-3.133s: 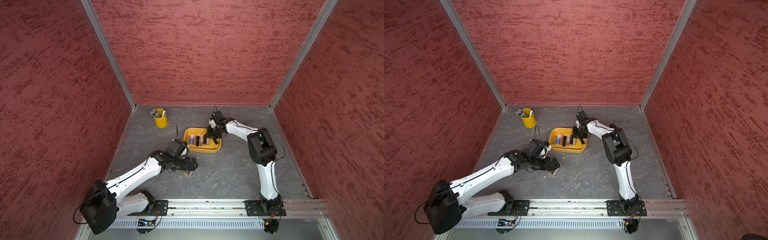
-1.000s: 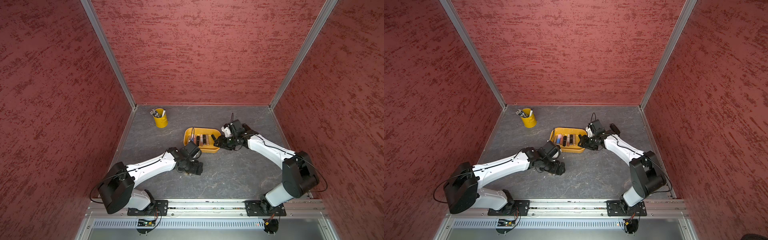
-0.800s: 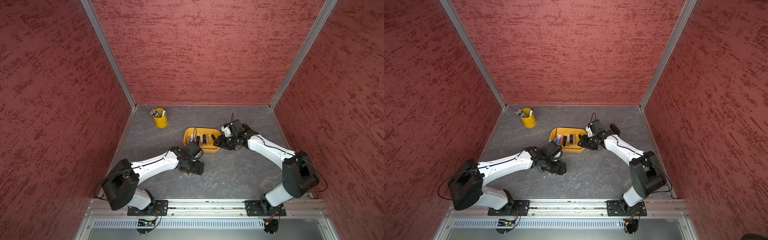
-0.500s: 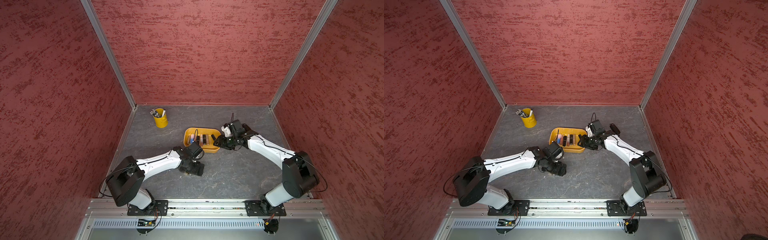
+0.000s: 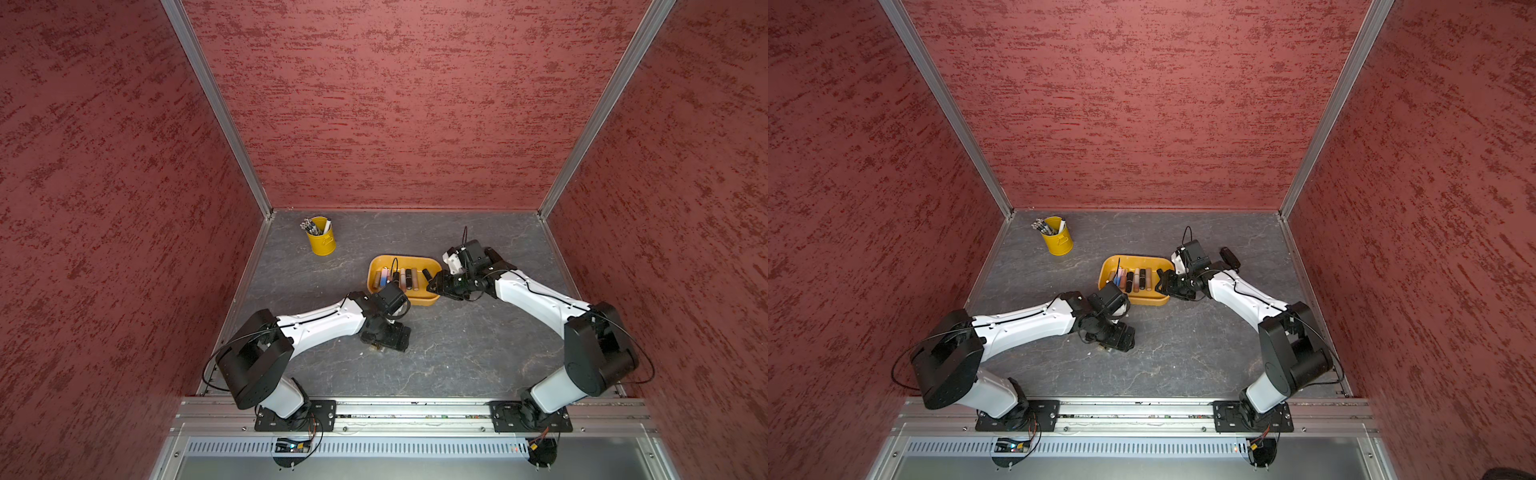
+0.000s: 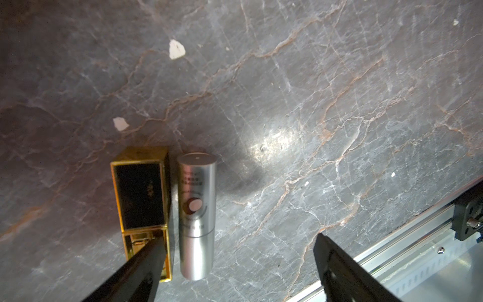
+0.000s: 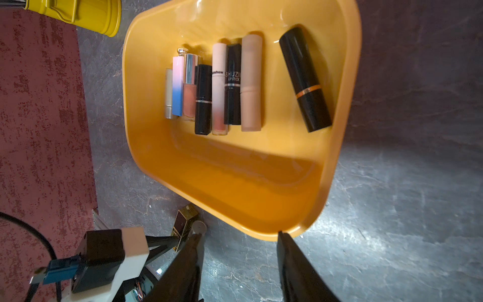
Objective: Put the lipstick into the storage box
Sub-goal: Move the lipstick at the center of the board.
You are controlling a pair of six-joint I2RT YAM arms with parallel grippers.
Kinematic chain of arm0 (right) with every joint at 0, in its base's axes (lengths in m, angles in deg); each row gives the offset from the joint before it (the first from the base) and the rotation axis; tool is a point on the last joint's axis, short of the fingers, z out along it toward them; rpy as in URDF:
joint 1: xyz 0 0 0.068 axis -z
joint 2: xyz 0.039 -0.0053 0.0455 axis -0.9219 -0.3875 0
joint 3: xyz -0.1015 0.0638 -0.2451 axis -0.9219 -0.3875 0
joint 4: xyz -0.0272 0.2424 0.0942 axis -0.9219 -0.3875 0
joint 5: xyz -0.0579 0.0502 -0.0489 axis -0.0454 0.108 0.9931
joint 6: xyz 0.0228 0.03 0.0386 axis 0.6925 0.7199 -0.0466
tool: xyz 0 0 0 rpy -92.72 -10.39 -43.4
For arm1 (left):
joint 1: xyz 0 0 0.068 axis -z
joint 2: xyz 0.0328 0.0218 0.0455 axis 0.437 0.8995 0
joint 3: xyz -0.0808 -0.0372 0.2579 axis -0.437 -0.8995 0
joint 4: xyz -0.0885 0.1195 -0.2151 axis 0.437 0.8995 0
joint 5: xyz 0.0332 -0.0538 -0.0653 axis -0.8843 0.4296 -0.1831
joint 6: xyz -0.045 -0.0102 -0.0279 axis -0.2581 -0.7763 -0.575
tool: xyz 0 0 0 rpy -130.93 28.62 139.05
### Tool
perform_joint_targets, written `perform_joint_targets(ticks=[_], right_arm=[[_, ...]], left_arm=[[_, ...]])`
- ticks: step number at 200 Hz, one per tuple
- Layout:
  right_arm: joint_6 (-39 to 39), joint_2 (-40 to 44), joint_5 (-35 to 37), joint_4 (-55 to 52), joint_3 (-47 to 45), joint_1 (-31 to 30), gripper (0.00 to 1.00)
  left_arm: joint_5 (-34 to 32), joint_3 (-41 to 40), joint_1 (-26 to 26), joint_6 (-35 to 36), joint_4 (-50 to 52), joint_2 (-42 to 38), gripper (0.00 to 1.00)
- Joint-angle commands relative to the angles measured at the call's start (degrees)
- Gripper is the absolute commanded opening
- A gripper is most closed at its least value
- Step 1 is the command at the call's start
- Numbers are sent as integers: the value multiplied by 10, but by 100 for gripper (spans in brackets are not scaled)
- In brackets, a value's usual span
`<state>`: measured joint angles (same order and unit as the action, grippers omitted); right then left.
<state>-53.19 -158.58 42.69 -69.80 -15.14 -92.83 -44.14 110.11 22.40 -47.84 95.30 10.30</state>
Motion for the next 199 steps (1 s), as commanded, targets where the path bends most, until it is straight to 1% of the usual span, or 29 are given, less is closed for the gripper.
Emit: perform_joint_targets(ticks=[1, 43, 63, 87, 139, 173, 199], right_arm=[[1, 9, -7, 14, -5, 3, 50], [0, 11, -5, 13, -5, 3, 50], [2, 10, -6, 15, -6, 3, 50], [3, 9, -6, 18, -9, 3, 50], [6, 6, -4, 30, -30, 3, 49], [8, 5, -4, 42, -48, 3, 50], [11, -4, -4, 54, -60, 3, 50]], left_arm=[[-16, 13, -4, 11, 15, 11, 93], [-58, 13, -19, 17, 54, 7, 93], [-58, 15, -21, 16, 54, -10, 94], [-42, 20, -19, 7, 41, -31, 94], [-20, 36, 18, 2, 16, -50, 95], [-9, 31, 45, -5, 17, -32, 94], [-5, 24, 53, -13, 8, -11, 90]])
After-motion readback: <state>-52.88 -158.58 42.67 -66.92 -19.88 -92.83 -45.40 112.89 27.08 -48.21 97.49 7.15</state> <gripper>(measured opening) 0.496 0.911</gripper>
